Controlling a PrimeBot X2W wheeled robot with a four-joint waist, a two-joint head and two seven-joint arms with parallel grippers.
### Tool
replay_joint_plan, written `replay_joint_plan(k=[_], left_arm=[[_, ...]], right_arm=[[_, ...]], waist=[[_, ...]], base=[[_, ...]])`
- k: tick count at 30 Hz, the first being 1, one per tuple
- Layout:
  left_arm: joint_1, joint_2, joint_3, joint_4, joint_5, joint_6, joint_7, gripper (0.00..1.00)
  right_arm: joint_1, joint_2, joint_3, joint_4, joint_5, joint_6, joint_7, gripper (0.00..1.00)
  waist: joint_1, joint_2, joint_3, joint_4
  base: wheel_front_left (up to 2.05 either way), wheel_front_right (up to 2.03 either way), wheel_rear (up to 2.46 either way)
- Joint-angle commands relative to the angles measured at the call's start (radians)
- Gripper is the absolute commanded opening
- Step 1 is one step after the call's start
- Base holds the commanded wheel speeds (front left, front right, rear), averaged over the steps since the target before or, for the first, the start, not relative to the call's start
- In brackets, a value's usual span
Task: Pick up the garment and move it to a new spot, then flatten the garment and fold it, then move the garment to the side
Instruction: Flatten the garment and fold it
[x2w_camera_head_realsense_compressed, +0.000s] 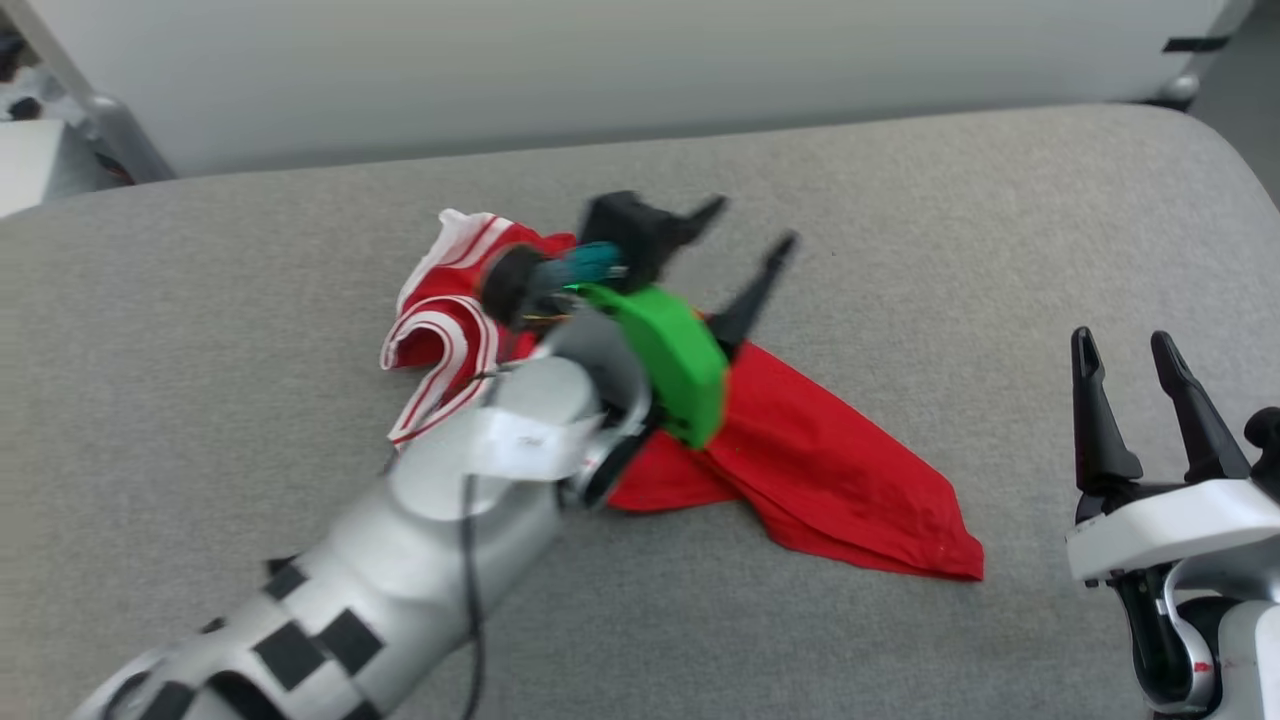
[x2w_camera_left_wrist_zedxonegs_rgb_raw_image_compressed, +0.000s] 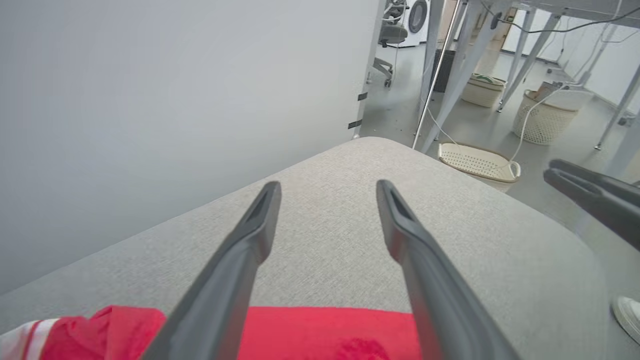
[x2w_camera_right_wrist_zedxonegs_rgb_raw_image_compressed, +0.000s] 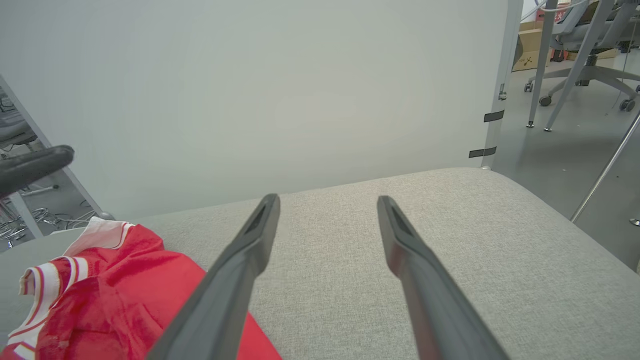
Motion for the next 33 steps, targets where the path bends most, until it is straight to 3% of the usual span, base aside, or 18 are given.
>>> replay_joint_plan(k=[1,8,11,14,21,29,33], left_arm=[[0.039,0.047,0.018,-0.015,0.015,0.023,-0.039,1.00],[0.280,0.232,0.167,-0.237,0.066,0.140,-0.114,1.00],[0.420,0.263,0.277,-0.368,0.132,0.170,-0.114,1.00],[0.561,0.258,0.381,-0.453,0.205,0.184,-0.115,1.00],[0.764,0.137,0.548,-0.520,0.359,0.115,-0.115,1.00],[0.794,0.046,0.647,-0.483,0.452,0.003,-0.115,1.00],[0.792,0.009,0.682,-0.468,0.488,-0.040,-0.115,1.00]], right_arm=[[0.019,-0.005,-0.001,-0.008,0.005,-0.001,-0.002,1.00],[0.081,-0.024,-0.009,-0.012,0.019,-0.001,-0.004,1.00],[0.098,-0.029,-0.010,-0.012,0.022,-0.001,-0.007,1.00],[0.112,-0.030,-0.006,-0.007,0.026,-0.001,-0.009,1.00],[0.131,-0.021,0.010,0.012,0.034,-0.001,-0.015,1.00],[0.126,-0.031,0.029,0.020,0.036,-0.001,-0.010,1.00],[0.111,-0.066,0.065,0.005,0.040,-0.001,0.035,1.00]], waist=[[0.0000,0.0000,-0.058,0.060],[0.0000,0.0000,-0.085,0.112],[0.0000,0.0000,-0.088,0.126],[0.0000,0.0000,-0.091,0.137],[0.0000,0.0000,-0.092,0.144],[0.0000,0.0000,-0.078,0.155],[0.0000,0.0000,-0.063,0.177]], base=[[0.00,0.00,0.00],[0.00,0.00,0.00],[0.00,0.00,0.00],[0.00,0.00,0.00],[0.00,0.00,0.00],[0.00,0.00,0.00],[0.00,0.00,0.00]])
